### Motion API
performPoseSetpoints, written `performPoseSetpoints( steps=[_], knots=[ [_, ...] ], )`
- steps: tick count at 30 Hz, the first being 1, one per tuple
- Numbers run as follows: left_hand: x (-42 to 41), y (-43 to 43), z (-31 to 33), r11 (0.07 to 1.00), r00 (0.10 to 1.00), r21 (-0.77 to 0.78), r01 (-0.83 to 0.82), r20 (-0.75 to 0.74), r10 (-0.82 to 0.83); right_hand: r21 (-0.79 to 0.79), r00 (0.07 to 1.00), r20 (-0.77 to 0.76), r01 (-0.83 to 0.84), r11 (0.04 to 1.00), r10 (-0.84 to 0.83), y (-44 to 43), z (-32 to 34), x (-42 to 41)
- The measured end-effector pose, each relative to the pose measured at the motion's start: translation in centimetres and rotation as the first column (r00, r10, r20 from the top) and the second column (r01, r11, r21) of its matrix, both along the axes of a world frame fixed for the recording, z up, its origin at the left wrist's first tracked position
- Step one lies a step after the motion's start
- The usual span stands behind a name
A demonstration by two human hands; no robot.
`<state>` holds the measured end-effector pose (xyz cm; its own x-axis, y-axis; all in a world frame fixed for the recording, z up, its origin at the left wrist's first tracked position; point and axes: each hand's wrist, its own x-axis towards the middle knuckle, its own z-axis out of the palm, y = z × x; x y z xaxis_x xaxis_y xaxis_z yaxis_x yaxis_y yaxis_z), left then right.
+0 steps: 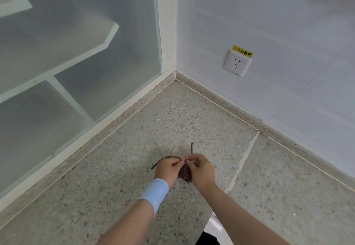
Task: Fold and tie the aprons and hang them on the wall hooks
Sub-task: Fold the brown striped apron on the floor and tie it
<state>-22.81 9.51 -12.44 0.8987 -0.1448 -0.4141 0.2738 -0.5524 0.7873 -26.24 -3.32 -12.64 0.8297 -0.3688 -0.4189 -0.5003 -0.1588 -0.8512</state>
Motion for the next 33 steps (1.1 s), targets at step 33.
performPoseSetpoints(
  steps=[33],
  knots=[
    [-3.2, -0.3, -3.6, 0.922, 0.917, 0.3, 0.243, 0.239, -0.319, -0.229, 0.911, -0.165, -0.408, 0.884, 0.378, -2.3, -3.9, -0.5]
  ],
)
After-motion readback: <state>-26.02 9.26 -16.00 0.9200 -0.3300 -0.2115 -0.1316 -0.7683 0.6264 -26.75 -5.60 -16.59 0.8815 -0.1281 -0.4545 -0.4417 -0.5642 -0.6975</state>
